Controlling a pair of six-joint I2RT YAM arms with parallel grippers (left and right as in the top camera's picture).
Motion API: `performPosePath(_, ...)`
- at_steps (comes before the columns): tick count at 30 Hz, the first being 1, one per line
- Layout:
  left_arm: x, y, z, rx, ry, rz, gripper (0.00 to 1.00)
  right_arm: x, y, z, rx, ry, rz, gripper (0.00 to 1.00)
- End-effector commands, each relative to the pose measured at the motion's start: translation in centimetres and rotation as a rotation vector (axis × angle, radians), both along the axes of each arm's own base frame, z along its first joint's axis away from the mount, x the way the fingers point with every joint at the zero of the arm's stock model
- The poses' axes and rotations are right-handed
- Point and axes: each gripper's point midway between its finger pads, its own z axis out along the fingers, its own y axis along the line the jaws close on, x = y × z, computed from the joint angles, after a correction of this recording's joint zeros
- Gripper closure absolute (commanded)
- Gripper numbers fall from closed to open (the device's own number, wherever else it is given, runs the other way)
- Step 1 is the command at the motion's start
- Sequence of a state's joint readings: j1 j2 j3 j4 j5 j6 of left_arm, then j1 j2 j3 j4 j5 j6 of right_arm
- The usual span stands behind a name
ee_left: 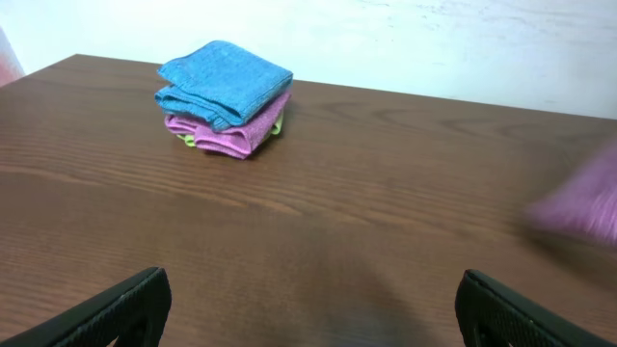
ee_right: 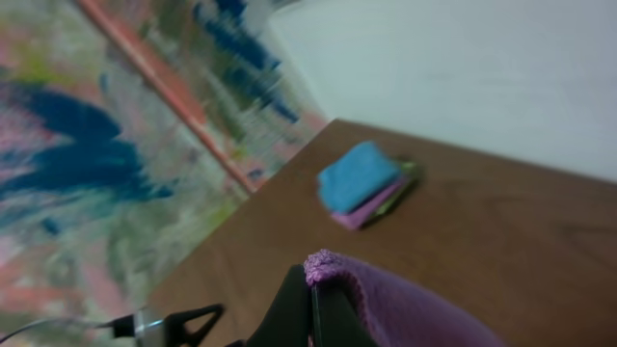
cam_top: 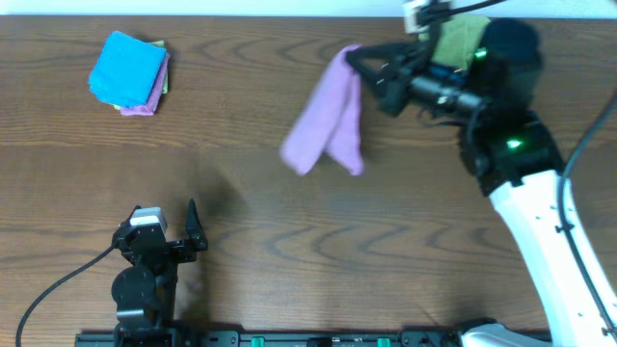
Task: Fold the cloth
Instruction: 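Lift the purple cloth with the right gripper and drag it toward table center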
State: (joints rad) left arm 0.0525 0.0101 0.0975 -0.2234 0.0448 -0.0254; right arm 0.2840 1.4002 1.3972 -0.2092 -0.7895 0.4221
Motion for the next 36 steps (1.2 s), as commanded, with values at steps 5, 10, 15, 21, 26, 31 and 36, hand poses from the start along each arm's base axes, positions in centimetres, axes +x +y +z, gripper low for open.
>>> performPosePath(5,0.0,0.3,-1.4,0.007,0.033,0.015,0.05,-0.1,0.0,-1.7,-0.06,0.086,-0.058,0.99)
performPosePath(10,0.0,0.3,-1.4,0.007,0.033,0.015,0.05,2.6,-4.6,-5.8,-0.239,0.156,-0.319,0.99)
performPosePath(15,0.0,0.3,-1.5,0.007,0.033,0.015,0.05,4.5,-10.8,-6.9,-0.451,0.133,-0.598,0.99)
performPosePath(21,0.0,0.3,-1.4,0.007,0.033,0.015,0.05,6.0,-17.9,-2.4,-0.733,-0.083,-0.931,0.99)
performPosePath(26,0.0,0.3,-1.5,0.007,0.033,0.015,0.04,4.7,-10.8,-4.4,-0.645,-0.055,-0.603,0.99)
performPosePath(31,0.0,0.3,-1.5,0.007,0.033,0.015,0.05,-8.3,6.8,-8.3,-0.401,-0.018,0.418,0.76)
performPosePath(36,0.0,0.3,-1.5,0.007,0.033,0.015,0.05,-5.7,4.3,-14.4,-0.623,0.17,0.241,0.01)
